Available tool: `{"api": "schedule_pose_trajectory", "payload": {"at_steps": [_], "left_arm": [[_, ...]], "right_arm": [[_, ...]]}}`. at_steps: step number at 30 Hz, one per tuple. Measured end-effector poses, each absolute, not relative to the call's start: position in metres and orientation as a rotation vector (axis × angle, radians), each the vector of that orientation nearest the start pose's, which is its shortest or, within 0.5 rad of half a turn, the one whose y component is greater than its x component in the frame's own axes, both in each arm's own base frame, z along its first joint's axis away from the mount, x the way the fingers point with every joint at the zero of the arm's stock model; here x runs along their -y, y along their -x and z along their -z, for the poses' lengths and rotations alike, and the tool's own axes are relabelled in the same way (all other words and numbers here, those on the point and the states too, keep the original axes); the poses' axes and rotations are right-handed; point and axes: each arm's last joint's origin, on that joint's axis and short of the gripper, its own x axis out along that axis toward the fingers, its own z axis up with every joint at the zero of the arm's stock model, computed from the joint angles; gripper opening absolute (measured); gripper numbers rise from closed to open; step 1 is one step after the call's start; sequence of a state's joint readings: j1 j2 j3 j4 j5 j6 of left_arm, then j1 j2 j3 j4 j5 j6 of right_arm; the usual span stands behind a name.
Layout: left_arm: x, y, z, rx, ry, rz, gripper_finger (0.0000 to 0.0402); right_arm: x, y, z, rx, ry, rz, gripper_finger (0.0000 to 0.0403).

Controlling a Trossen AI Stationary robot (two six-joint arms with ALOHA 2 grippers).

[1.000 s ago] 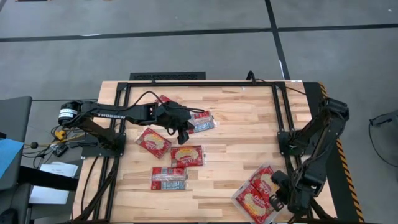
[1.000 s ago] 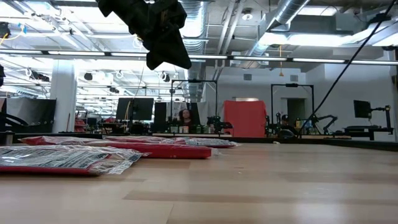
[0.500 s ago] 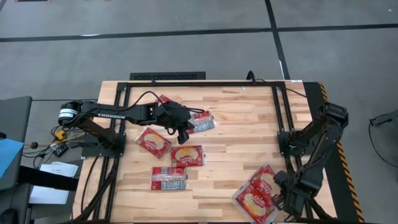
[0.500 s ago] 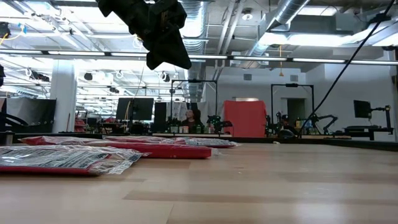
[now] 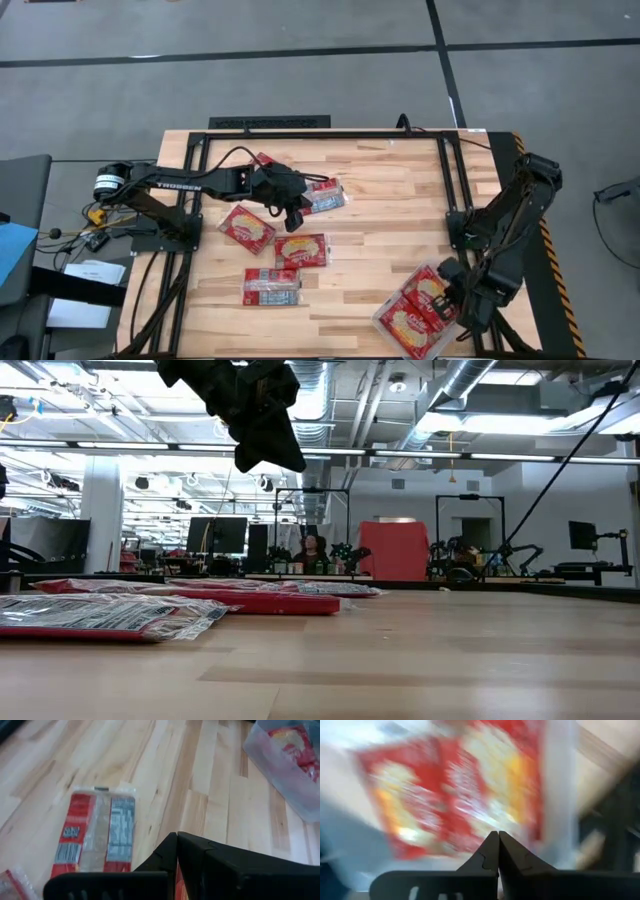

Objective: Sort popcorn bags into baskets
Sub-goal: Put the red popcorn bag into the transparent bin

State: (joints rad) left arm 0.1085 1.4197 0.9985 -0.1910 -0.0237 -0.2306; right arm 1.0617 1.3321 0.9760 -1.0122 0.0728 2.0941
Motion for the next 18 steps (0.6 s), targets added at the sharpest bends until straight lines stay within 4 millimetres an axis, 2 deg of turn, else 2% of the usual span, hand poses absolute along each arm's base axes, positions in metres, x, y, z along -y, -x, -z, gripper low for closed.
{"api": "schedule_pose_trajectory", "payload": {"at_steps": [4, 10, 14, 18], "left_arm": [[-0.042, -0.291, -0.27, -0.65, 0.264, -0.18, 0.002], [-0.061, -0.268, -0.264, -0.806, 0.231, -0.251, 0.0102], [-0.081, -0.273, -0.245, -0.799, 0.326, -0.21, 0.0163], [-0.099, -0.288, -0.215, -0.825, 0.377, -0.226, 0.0198]], "right_arm": [[-0.185, -0.137, -0.246, -1.085, -0.984, 0.554, 0.0027], [-0.153, -0.182, -0.25, -0.937, -0.887, 0.521, 0.0096], [-0.121, -0.207, -0.252, -0.88, -0.814, 0.563, 0.015], [-0.083, -0.226, -0.253, -0.778, -0.794, 0.693, 0.0201]]}}
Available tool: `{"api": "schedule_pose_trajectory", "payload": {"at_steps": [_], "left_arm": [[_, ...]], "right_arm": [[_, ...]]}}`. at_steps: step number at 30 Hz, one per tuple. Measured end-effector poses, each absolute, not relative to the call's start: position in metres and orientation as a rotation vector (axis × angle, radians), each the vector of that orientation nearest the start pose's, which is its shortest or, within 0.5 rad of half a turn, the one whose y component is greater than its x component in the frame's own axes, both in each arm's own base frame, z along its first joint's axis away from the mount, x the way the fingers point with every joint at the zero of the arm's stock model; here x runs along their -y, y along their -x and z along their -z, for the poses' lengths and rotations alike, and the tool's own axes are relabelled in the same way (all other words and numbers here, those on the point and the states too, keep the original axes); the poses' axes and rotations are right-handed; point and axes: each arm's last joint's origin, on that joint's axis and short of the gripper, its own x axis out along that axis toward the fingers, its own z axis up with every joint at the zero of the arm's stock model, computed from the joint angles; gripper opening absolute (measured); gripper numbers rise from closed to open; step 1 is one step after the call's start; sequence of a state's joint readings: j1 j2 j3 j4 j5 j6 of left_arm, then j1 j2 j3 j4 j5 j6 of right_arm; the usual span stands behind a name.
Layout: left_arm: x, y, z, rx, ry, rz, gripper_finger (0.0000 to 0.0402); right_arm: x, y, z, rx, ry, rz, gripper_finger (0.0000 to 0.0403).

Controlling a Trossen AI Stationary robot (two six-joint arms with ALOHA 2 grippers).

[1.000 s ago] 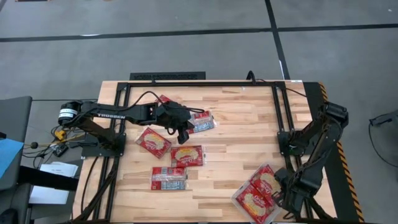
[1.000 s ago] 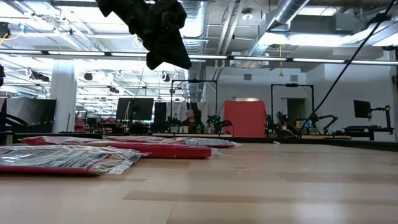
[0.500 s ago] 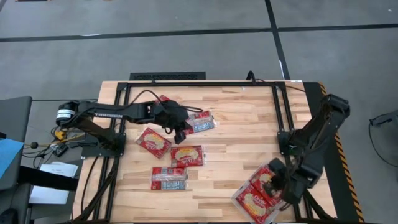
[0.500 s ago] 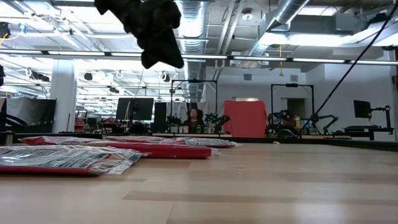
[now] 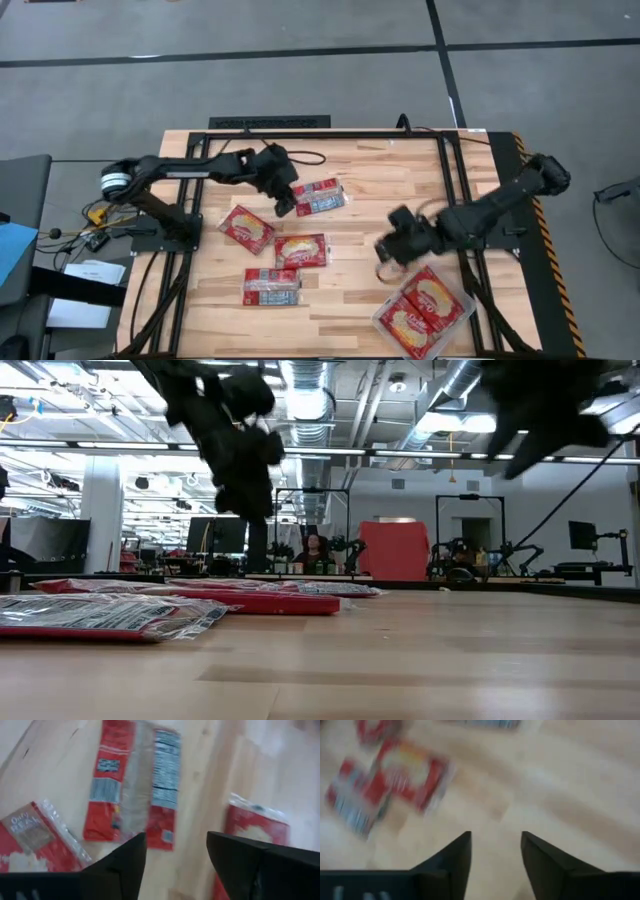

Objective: Sort popcorn bags into baskets
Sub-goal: Put the red popcorn bag into the transparent bin

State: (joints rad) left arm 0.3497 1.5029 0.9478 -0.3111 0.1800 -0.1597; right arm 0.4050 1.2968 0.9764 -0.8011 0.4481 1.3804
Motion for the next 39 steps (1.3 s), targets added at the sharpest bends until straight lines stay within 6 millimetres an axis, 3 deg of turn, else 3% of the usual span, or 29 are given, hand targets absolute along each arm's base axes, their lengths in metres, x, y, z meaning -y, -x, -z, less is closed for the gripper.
{"api": "schedule_pose_trajectory", "payload": {"at_steps": [7, 14, 18, 30, 35, 39], "left_arm": [[-0.119, -0.307, -0.164, -0.893, 0.466, -0.245, 0.0194], [-0.132, -0.308, -0.138, -0.944, 0.558, -0.298, 0.017], [-0.133, -0.31, -0.128, -0.955, 0.632, -0.251, 0.0157], [-0.124, -0.323, -0.109, -0.94, 0.77, -0.179, 0.0104], [-0.124, -0.324, -0.106, -0.935, 0.81, -0.18, 0.009], [-0.123, -0.325, -0.106, -0.933, 0.808, -0.191, 0.0082]], "right_arm": [[-0.018, -0.252, -0.26, -0.58, -0.911, 0.844, 0.0258], [0.016, -0.264, -0.257, -0.427, -0.967, 0.98, 0.026], [0.019, -0.279, -0.245, -0.43, -0.992, 0.98, 0.026], [0.015, -0.326, -0.18, -0.465, -1.119, 0.985, 0.026], [0.012, -0.338, -0.154, -0.45, -1.248, 1.013, 0.026], [0.005, -0.341, -0.144, -0.434, -1.317, 1.036, 0.026]]}}
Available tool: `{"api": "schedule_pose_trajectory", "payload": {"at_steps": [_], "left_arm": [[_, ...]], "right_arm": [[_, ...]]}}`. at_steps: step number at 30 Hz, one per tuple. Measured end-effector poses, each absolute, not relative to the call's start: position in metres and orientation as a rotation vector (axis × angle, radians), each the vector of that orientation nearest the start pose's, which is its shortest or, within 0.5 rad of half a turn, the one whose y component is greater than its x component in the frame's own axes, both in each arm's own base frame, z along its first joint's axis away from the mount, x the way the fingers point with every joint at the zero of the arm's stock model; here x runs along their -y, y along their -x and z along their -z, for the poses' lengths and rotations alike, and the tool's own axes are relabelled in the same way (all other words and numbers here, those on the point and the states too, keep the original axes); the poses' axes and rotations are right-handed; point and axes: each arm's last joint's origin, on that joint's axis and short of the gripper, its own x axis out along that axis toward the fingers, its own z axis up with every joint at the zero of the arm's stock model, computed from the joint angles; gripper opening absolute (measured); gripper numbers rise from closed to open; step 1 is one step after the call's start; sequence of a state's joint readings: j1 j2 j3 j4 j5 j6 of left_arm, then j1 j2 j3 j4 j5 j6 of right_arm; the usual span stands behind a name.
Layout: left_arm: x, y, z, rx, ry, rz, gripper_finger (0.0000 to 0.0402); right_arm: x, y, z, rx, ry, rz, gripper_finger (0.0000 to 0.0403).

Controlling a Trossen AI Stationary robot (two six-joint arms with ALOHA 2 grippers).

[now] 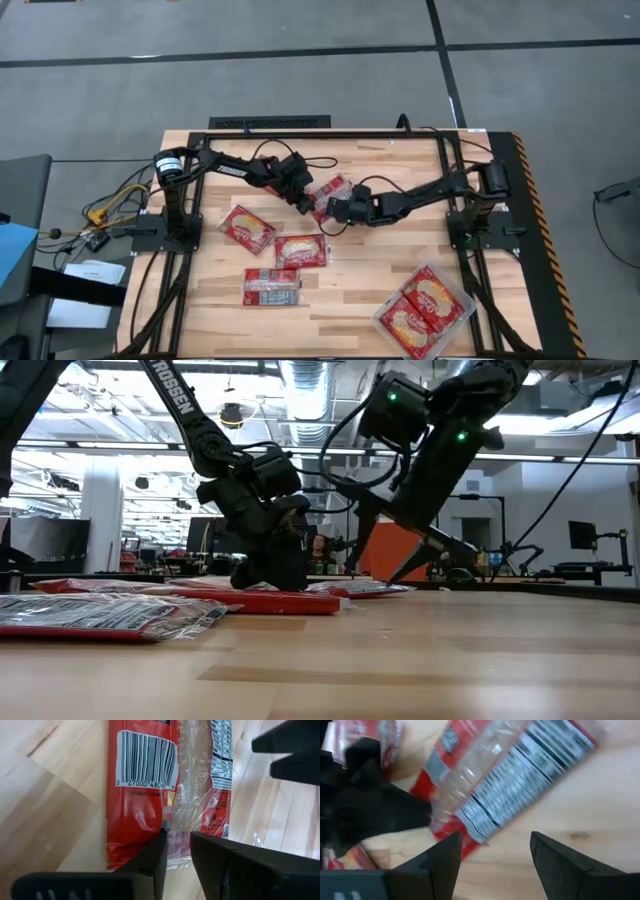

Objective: Sort popcorn bags into baskets
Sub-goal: Put the red popcorn bag into the transparent bin

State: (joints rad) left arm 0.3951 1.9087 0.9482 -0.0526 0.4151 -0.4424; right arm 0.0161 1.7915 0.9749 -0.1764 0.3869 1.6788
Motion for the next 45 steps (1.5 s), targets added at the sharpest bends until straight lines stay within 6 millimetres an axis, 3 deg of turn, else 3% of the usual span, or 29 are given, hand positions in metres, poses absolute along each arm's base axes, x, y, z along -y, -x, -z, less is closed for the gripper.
{"api": "schedule_pose_trajectory", "payload": {"at_steps": [8, 19, 28, 32, 45], "left_arm": [[-0.123, -0.325, -0.106, -0.932, 0.818, -0.194, 0.0077], [-0.122, -0.325, -0.106, -0.929, 0.837, -0.195, 0.0077], [-0.122, -0.325, -0.106, -0.927, 0.841, -0.188, 0.0077], [-0.122, -0.325, -0.106, -0.927, 0.837, -0.183, 0.0077], [-0.117, -0.328, -0.106, -0.922, 0.823, -0.139, 0.0077]], "right_arm": [[0.007, -0.341, -0.145, -0.366, -1.33, 1.076, 0.026], [0.003, -0.355, -0.112, -0.297, -1.461, 1.102, 0.026], [0.02, -0.358, -0.11, -0.221, -1.488, 1.129, 0.0253], [0.023, -0.358, -0.109, -0.208, -1.484, 1.143, 0.0213], [0.029, -0.356, -0.107, -0.196, -1.404, 1.165, 0.0021]]}}
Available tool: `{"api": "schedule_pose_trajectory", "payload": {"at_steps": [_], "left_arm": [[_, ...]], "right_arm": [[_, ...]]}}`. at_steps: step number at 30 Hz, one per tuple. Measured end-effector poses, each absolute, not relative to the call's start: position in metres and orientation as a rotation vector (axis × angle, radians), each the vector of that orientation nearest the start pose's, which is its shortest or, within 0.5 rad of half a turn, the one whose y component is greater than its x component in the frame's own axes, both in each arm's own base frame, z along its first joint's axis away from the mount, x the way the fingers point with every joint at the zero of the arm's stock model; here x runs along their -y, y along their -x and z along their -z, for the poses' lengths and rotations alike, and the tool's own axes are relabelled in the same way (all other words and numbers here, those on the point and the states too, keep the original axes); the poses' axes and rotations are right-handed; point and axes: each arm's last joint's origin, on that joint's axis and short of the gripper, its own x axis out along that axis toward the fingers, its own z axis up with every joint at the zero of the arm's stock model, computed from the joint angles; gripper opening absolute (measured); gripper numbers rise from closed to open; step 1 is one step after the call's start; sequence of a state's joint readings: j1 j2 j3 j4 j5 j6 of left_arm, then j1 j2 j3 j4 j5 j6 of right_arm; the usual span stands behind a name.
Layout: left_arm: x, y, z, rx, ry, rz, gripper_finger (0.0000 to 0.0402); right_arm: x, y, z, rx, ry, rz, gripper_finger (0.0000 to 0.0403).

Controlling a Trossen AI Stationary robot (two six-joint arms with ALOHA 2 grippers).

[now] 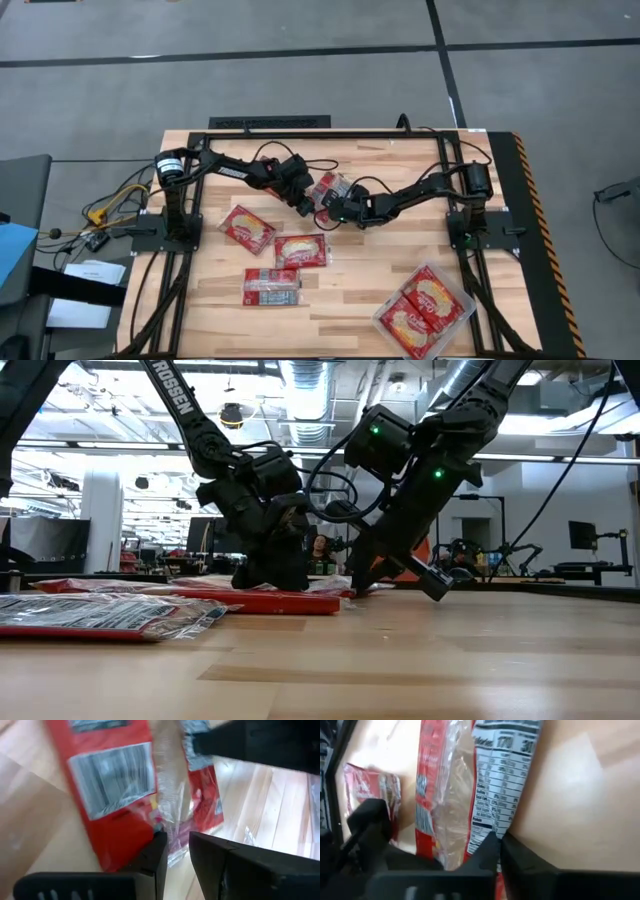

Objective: Sort popcorn bags into baskets
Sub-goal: Put the red popcorn bag into the transparent bin

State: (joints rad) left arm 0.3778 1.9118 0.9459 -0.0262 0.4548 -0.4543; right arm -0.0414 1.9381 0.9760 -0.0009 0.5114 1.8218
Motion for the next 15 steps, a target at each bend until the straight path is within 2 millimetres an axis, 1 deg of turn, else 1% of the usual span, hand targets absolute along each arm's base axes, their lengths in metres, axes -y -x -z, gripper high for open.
{"api": "schedule_pose_trajectory", "payload": {"at_steps": [2, 4, 7, 10, 12, 15], "left_arm": [[-0.116, -0.329, -0.107, -0.922, 0.823, -0.127, 0.0077], [-0.115, -0.329, -0.108, -0.92, 0.837, -0.096, 0.0077], [-0.117, -0.326, -0.115, -0.917, 0.908, -0.013, 0.0077], [-0.119, -0.322, -0.132, -0.916, 0.981, 0.073, 0.0072], [-0.121, -0.322, -0.149, -0.878, 0.975, 0.113, 0.0065], [-0.122, -0.315, -0.175, -0.847, 0.945, 0.148, 0.0051]], "right_arm": [[0.029, -0.357, -0.107, -0.212, -1.375, 1.154, 0.001], [0.028, -0.357, -0.107, -0.23, -1.364, 1.138, 0.0012], [0.026, -0.358, -0.109, -0.254, -1.366, 1.113, 0.0007], [0.022, -0.355, -0.118, -0.284, -1.33, 1.084, 0.0006], [0.021, -0.352, -0.126, -0.301, -1.308, 1.078, 0.0005], [0.021, -0.345, -0.145, -0.324, -1.265, 1.068, 0.0004]]}}
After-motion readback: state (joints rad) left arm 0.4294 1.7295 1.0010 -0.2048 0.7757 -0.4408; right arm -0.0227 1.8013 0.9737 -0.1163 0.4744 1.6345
